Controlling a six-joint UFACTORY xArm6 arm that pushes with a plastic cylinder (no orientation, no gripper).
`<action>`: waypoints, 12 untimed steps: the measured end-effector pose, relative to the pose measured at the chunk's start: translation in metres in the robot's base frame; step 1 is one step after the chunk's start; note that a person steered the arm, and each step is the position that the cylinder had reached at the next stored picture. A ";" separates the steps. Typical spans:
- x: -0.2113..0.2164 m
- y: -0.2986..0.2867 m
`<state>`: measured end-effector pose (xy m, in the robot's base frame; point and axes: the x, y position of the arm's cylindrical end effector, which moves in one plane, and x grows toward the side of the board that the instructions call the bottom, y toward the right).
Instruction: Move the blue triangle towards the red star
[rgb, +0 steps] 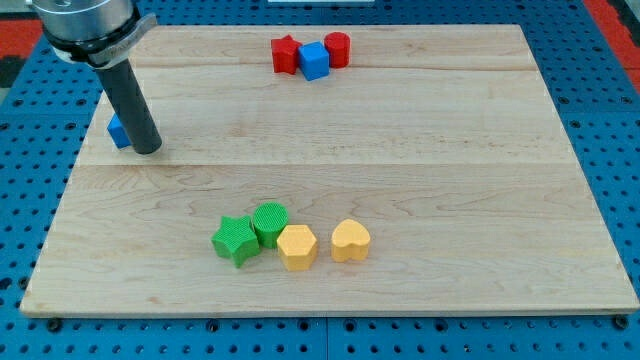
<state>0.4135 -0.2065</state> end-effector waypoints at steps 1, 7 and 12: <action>-0.022 0.015; -0.044 -0.058; -0.026 -0.003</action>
<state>0.3875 -0.2094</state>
